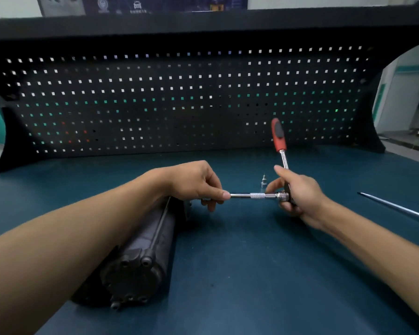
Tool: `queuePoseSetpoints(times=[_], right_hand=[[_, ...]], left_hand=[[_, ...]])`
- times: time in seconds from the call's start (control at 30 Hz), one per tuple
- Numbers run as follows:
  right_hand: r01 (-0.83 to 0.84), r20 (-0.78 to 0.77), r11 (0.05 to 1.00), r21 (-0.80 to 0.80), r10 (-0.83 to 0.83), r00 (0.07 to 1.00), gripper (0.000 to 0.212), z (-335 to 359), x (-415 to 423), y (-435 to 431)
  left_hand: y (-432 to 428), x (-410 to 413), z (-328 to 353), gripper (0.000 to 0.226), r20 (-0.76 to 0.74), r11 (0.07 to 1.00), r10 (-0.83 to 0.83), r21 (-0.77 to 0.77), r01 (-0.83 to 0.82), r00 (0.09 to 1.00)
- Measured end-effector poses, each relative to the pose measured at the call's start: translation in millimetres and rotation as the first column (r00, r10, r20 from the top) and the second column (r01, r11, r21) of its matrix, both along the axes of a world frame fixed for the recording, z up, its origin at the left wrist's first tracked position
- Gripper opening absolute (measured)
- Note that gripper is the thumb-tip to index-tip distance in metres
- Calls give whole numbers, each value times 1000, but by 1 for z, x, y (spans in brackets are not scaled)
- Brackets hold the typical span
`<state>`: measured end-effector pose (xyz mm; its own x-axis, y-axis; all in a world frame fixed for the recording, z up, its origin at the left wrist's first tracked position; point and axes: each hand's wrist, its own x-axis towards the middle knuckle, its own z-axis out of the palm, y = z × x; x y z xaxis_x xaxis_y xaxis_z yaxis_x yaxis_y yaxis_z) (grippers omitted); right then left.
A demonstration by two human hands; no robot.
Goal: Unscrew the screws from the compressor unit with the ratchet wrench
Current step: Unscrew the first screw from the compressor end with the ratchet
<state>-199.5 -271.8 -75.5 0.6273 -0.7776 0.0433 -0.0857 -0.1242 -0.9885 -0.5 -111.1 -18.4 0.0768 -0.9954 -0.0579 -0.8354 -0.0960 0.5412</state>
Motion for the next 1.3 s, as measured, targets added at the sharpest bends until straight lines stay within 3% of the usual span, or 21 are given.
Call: queuePoseSetpoints(times=[0.1, 0.3, 0.47, 0.57, 0.7, 0.83, 1.0, 1.17, 1.3], right_hand=[[-3, 86, 998, 58, -2, 996, 52, -14, 9, 1], [-19, 200, 1000, -20, 23, 980, 53, -11, 11, -4], [-23, 220, 1000, -14, 25, 975, 52, -8, 10, -8], [28, 258, 979, -201, 26, 966, 53, -9, 7, -6], [66, 298, 809, -584, 138, 945, 58, -13, -2, -3], [24, 272, 753, -657, 207, 940, 52, -15, -6, -6], [-26, 201, 812, -584, 176, 964, 47, -15, -8, -5], [-98, -10, 949, -299, 100, 995, 57, 1, -5, -8], [-76, -115, 997, -14, 74, 991, 54, 5, 0, -2]], left_hand=[[-6, 4, 6, 32, 75, 994, -22, 108, 14, 997], [-17, 12, 18, 36, -53, 959, -104, 258, 114, 993], [-22, 12, 20, 42, -15, 936, -132, 329, 130, 991], [-19, 16, 15, 34, -27, 943, -145, 297, 146, 989], [-17, 16, 13, 26, -46, 957, -146, 246, 153, 988], [-16, 16, 16, 27, -36, 953, -146, 262, 150, 989], [-16, 12, 14, 30, -3, 946, -146, 293, 140, 989], [-16, 10, 15, 27, 28, 960, -116, 261, 105, 993], [-13, 12, 11, 26, 5, 965, -111, 242, 106, 994]])
